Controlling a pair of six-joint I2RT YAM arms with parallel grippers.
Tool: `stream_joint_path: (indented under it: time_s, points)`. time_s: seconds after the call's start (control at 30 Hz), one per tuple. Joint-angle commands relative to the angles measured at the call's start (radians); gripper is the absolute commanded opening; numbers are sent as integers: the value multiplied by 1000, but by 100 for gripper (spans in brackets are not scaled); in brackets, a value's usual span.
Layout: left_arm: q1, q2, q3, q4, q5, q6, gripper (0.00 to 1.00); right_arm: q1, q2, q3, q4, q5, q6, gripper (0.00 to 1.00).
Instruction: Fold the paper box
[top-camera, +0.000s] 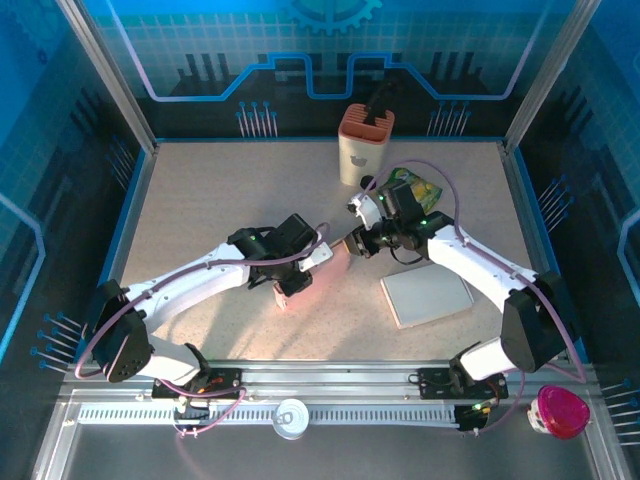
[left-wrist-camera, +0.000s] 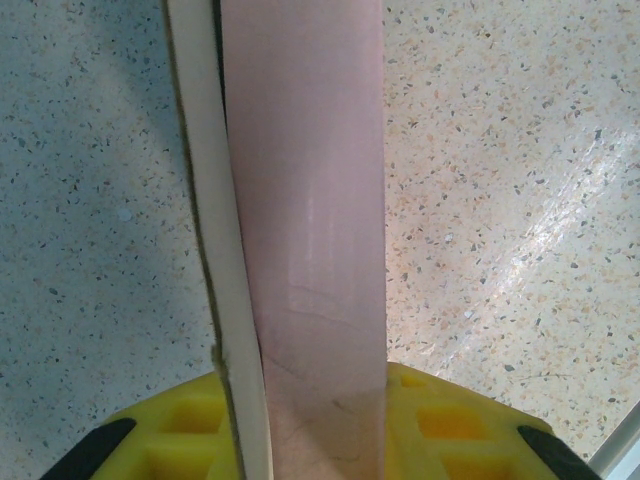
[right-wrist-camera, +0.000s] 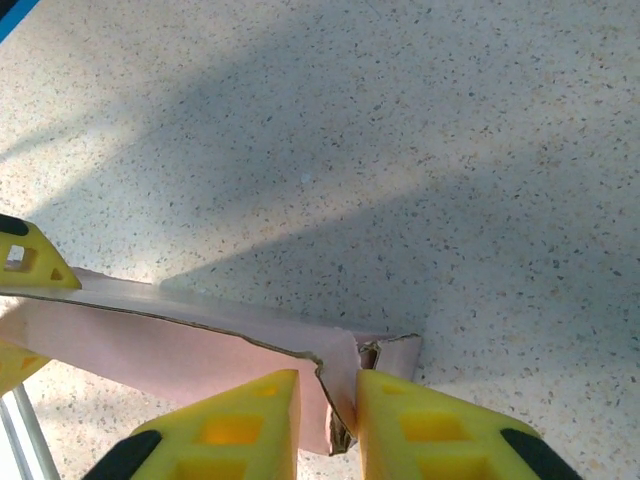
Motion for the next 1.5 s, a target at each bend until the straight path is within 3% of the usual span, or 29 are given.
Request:
stream_joint_path:
  time_s: [0.0, 0.3, 0.6, 0.93, 1.2, 1.47]
  points:
    - [9, -11, 6, -45, 8, 12, 26, 16, 3, 32, -16, 39, -16, 18]
    - [10, -12, 5, -43, 1, 10, 26, 58, 8, 48, -45, 180, -21, 0]
    - [9, -11, 3, -42, -37, 2, 26, 95, -14, 57, -92, 285, 12, 0]
    - [21, -10, 9, -42, -52, -6, 24, 124, -32, 76, -163, 275, 89, 0]
    - [23, -10, 12, -42, -57, -8, 28, 126, -16, 112, -212, 258, 148, 0]
    - [31, -12, 12, -38, -73, -14, 31, 127, -8, 51, -151, 293, 183, 0]
